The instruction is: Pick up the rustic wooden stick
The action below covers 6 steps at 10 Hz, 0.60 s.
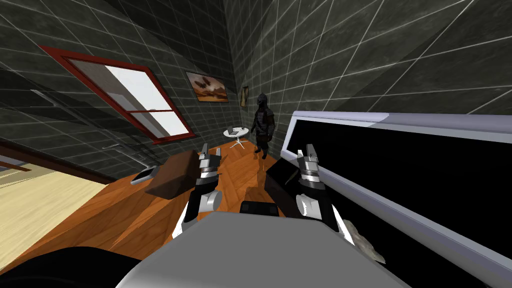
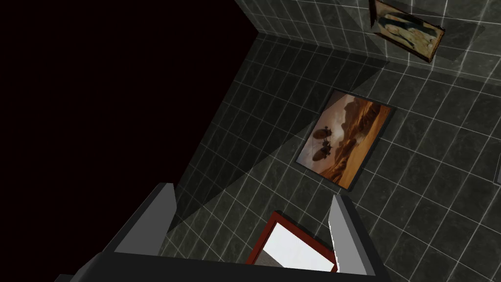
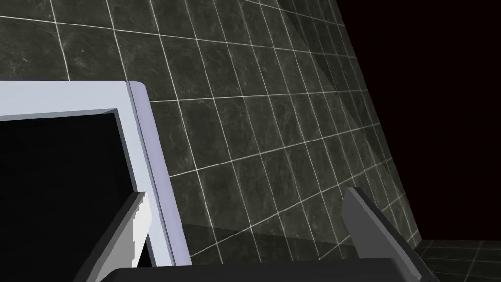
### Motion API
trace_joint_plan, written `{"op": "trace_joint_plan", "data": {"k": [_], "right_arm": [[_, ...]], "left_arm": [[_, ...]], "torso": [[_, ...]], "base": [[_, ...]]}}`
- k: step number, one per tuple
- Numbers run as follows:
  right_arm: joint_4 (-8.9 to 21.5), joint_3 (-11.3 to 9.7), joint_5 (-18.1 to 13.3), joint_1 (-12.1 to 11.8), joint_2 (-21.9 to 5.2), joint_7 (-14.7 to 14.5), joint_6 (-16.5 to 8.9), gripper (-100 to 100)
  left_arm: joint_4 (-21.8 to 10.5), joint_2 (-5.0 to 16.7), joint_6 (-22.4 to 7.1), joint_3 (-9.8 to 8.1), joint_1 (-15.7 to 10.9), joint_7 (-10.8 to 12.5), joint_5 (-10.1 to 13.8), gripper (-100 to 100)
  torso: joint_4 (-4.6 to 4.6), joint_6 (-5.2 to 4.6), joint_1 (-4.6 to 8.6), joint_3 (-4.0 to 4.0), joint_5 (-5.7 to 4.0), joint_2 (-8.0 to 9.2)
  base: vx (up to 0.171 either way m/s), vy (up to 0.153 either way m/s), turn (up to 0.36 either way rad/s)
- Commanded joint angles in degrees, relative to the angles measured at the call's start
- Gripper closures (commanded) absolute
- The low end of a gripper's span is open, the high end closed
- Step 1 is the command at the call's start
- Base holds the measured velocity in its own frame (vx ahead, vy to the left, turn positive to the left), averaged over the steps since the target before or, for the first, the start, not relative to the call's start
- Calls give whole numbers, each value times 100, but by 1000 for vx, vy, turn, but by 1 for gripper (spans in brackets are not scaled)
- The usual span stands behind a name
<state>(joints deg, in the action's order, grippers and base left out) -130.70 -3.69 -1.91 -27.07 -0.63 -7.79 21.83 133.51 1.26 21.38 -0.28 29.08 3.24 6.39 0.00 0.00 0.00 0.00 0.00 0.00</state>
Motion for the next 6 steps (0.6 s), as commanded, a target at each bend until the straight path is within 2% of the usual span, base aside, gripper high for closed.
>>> {"op": "trace_joint_plan", "data": {"k": [1, 6], "right_arm": [[78, -105, -192, -35, -200, -80, 49, -100], [483, -566, -1004, -170, -771, -424, 250, -100]], "left_arm": [[0, 0, 0, 0, 0, 0, 0, 0], [0, 0, 0, 0, 0, 0, 0, 0]], "torso": [[0, 0, 0, 0, 0, 0], [2, 1, -2, 4, 1, -7]], "base": [[5, 7, 110], [16, 7, 151]]}}
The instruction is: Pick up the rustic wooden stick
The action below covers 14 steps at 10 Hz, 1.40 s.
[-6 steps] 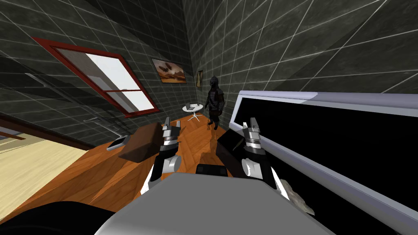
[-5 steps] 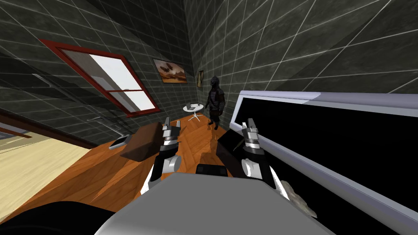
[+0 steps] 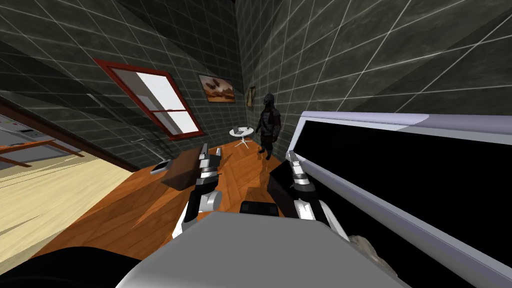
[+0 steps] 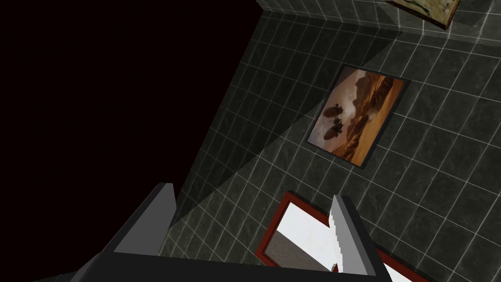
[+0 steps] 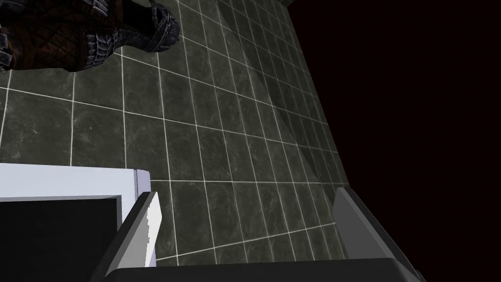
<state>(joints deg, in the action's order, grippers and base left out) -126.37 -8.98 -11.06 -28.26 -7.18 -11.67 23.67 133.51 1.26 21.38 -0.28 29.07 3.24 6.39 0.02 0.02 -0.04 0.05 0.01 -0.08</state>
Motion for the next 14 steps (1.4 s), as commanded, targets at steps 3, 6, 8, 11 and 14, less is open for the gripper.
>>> {"op": "trace_joint_plan", "data": {"k": [3, 6, 8, 11, 14], "right_arm": [[303, -284, -584, -114, -374, -218, 167, -100], [604, -552, -1071, -173, -650, -410, 271, -100], [773, -689, -1417, -199, -795, -507, 321, -100], [954, -828, -1838, -221, -946, -604, 369, -100], [1351, -1105, -2354, -255, -1262, -793, 457, -100]], "left_arm": [[0, 0, 0, 0, 0, 0, 0, 0], [0, 0, 0, 0, 0, 0, 0, 0], [0, 0, 0, -1, 1, 0, 0, 0], [0, 0, 0, 0, 0, 0, 0, 0], [0, 0, 0, -1, 1, 0, 0, 0]], "torso": [[-1, -2, 1, -2, 0, 3], [-1, -2, 2, -2, 0, 3], [0, -5, 5, 0, -1, 0], [-1, -2, 3, -1, 0, 2], [-1, -5, 5, -1, -1, 1]], "base": [[17, 5, 130], [19, 2, 166], [20, -2, 109], [16, -1, 108], [19, -4, 147]]}}
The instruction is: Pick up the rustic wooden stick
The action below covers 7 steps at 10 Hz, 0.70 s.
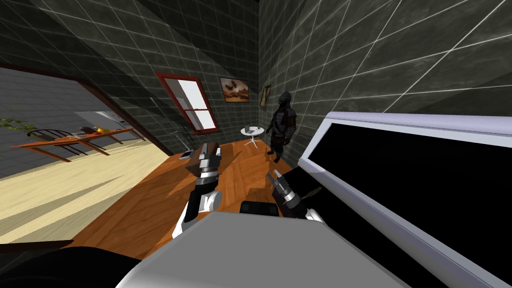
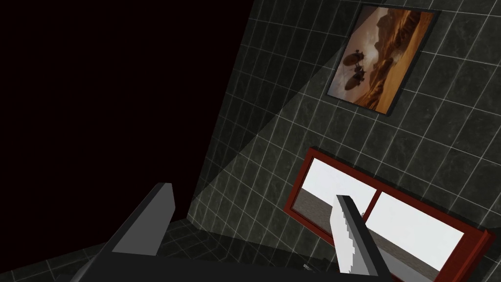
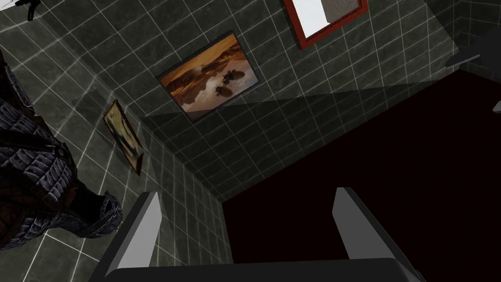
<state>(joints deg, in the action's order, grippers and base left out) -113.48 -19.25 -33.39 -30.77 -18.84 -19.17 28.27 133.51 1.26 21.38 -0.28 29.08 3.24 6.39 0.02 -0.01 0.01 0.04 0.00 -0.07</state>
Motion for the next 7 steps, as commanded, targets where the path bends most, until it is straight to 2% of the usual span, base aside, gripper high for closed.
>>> {"op": "trace_joint_plan", "data": {"k": [1, 2, 3, 4, 5, 6, 7], "right_arm": [[62, -79, -252, -4, -95, -43, -2, -100], [276, -216, -448, -15, -258, -133, 37, -100], [276, -216, -585, -15, -258, -133, 37, -100], [500, -349, -759, -21, -426, -220, 72, -100], [500, -349, -893, -21, -426, -220, 72, -100], [733, -479, -1069, -22, -595, -302, 103, -100], [733, -479, -1255, -22, -595, -302, 103, -100]], "left_arm": [[0, 0, 0, 0, 0, 0, 0, 0], [0, 0, 0, -1, 1, 0, 0, 0], [0, 0, 0, 0, 0, 0, 0, 0], [0, 0, 0, -1, 1, 0, 0, 0], [0, 0, 0, 0, 0, 0, 0, 0], [0, 0, 0, -1, 1, 0, 0, 0], [0, 0, 0, 0, 0, 0, 0, 0]], "torso": [[0, 0, 0, 0, 0, 0], [-1, -2, 1, -1, 0, 1], [0, 1, 2, 0, 0, 0], [0, -3, 4, 0, 0, 0], [0, 0, 4, 0, -1, -1], [0, -3, 2, 0, -1, 0], [0, 0, 2, 1, 0, -1]], "base": [[17, -9, 83], [17, -8, 186], [18, -11, 81], [21, -8, 172], [17, -11, 93], [20, -8, 159], [19, -11, 98]]}}
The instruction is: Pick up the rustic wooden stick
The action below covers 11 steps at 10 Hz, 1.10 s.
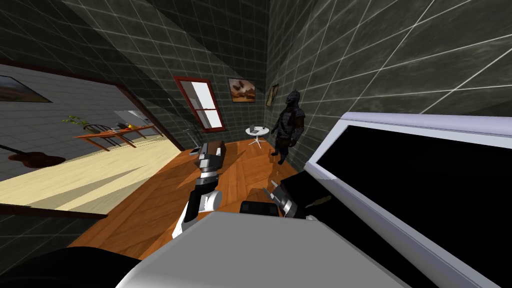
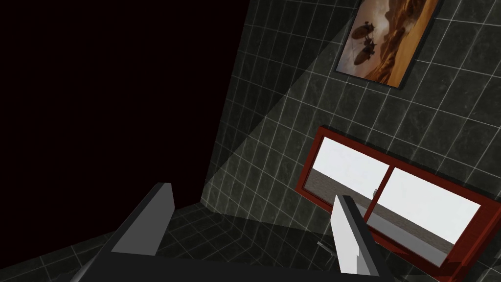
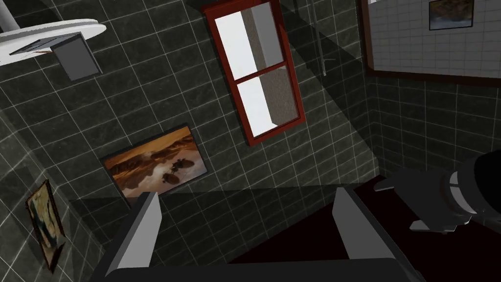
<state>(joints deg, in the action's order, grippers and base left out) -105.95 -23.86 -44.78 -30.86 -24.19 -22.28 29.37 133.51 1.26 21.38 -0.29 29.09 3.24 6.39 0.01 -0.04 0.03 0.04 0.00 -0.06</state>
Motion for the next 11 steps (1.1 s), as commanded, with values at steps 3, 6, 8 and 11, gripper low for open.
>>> {"op": "trace_joint_plan", "data": {"k": [3, 6, 8, 11], "right_arm": [[469, -260, -606, 0, -407, -139, 39, -100], [723, -372, -1090, 15, -582, -204, 56, -100], [980, -476, -1363, 34, -758, -262, 67, -100], [1240, -573, -1780, 59, -934, -314, 73, -100]], "left_arm": [[0, 0, 0, 0, 0, 0, 0, 0], [0, 0, 0, 0, 0, 0, 0, 0], [0, 0, 0, 0, 0, 0, 0, 0], [0, 0, 0, 0, 0, 0, 0, 0]], "torso": [[-1, 0, 3, 0, -1, 0], [0, 2, 4, 0, -1, -1], [-1, -1, -1, -1, 0, 2], [0, 1, 6, 0, -1, 0]], "base": [[19, -16, 135], [18, -17, 129], [10, -7, 83], [15, -22, 108]]}}
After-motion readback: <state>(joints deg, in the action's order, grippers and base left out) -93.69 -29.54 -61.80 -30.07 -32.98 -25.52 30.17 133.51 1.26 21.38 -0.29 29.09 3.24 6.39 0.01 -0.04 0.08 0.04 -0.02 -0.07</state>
